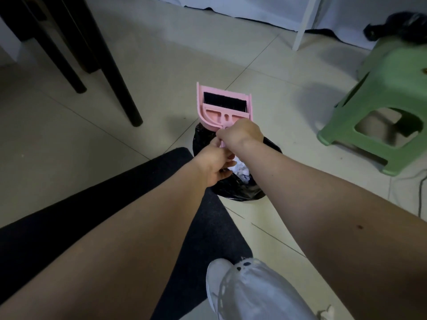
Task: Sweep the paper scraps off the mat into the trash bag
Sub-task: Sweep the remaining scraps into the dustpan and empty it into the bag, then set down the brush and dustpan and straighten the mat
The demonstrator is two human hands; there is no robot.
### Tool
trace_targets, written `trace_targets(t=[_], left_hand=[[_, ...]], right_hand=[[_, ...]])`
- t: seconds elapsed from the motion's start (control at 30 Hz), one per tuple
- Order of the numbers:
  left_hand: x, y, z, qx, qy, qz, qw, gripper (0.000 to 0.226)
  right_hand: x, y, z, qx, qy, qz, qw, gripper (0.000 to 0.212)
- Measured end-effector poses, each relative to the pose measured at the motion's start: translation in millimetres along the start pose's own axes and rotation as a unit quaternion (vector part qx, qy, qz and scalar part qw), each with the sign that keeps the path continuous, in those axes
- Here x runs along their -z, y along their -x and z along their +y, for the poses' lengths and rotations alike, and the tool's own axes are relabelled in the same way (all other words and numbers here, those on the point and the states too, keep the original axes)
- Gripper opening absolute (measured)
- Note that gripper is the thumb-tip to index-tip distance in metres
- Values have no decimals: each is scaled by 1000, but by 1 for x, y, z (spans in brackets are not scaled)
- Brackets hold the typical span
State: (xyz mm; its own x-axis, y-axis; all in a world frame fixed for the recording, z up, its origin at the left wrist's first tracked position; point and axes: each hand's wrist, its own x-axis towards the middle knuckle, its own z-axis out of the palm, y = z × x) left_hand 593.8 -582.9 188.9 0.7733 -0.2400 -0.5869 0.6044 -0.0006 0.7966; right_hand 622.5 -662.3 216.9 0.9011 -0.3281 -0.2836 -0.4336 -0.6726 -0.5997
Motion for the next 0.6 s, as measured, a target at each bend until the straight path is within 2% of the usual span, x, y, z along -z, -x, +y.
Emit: trace_targets(t=[0.13, 0.33, 0.5, 0.6], left_hand=[[-24, 30, 4, 21, -142, -50, 988, 56], [-57, 56, -8, 40, -225, -45, 972, 51], [-77, 54, -41, 42, -323, -61, 944, 52], [-73, 41, -66, 69, -331, -63, 939, 50]], right_hand=[[36, 17, 37, 10, 62, 29, 998, 21], [78, 43, 123, -55, 159, 54, 984, 25], [78, 64, 205, -147, 222, 22, 964, 24], [55, 76, 244, -188, 268, -20, 945, 23]])
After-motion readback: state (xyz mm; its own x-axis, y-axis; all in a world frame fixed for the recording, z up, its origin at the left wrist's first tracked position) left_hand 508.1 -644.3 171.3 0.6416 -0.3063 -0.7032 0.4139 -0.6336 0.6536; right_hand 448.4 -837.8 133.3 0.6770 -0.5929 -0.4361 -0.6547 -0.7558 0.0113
